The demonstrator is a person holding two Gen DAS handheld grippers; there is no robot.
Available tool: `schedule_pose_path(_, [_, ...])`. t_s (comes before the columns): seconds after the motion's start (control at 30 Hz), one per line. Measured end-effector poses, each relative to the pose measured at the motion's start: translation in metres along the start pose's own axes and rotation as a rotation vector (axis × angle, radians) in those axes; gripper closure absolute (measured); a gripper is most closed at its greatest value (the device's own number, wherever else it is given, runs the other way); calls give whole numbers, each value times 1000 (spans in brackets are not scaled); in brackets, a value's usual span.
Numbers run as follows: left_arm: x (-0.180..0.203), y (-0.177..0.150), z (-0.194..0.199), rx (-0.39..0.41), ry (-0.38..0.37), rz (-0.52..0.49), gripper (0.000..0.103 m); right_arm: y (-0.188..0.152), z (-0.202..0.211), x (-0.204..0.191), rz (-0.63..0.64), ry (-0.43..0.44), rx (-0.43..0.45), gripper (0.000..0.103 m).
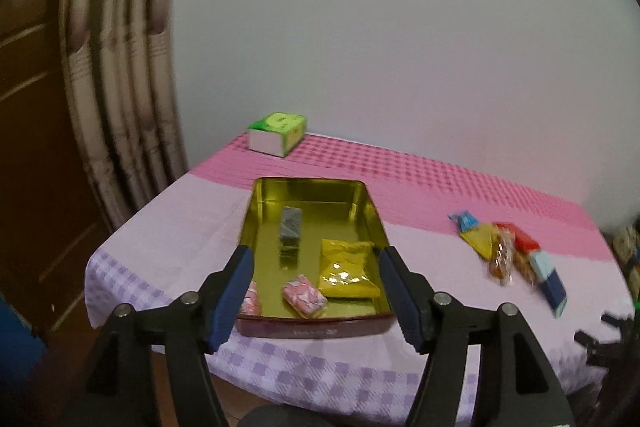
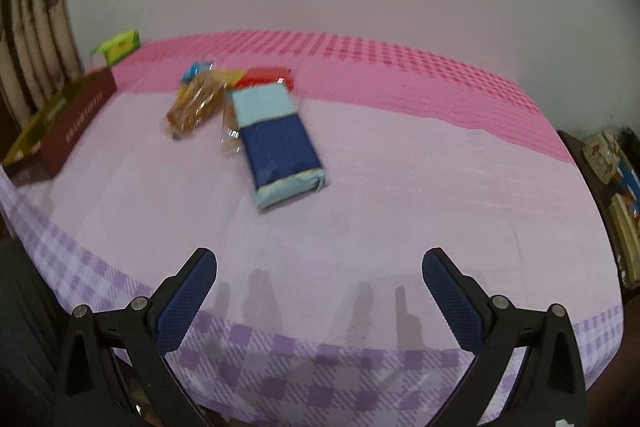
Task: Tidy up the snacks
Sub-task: 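Reach the right gripper to the blue-and-teal box and grasp it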
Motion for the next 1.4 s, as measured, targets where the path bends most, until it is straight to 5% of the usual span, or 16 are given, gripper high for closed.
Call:
schedule_pose_path(0.13, [7,-4,-6,-24,-58,-6,37,0,-6,-14,68,-15,-24,0])
schedule_pose_path(0.5, [-20,-3,-13,-71,-71,126,37,26,-37,-13,140,-20,-54,1])
schedule_pose_path(0.93, [-10,-9,-20,-86,-45,84,37,77,-85,-11,130,53,-93,1])
schedule_pose_path(1.0, [-10,-10,-23,-95,-38,84,37,78,-93,-9,104,83,-108,15])
schedule_pose_path(1.03, [-10,-11,-23,-98,-34,85,37,78,-97,-8,95,91,-119,46])
schedule_pose_path(1.07, [-11,-11,-24,-98,-31,85,37,76,-101,-8,83,117,-137,54])
schedule_pose_path(1.4, [-13,-10,-19,-86,-18,94,37,74,-62,-5,20,110,-48,57])
Point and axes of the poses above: each gripper's, at about its wrist camera, not at the fingertips, and z roughly against the way its jaws point, x to its right, y to its top, the point moved 8 cm from there along -z, roughly the way its jaws point, and after that the axes turned 10 degrees about y, right-handed, at the moved point
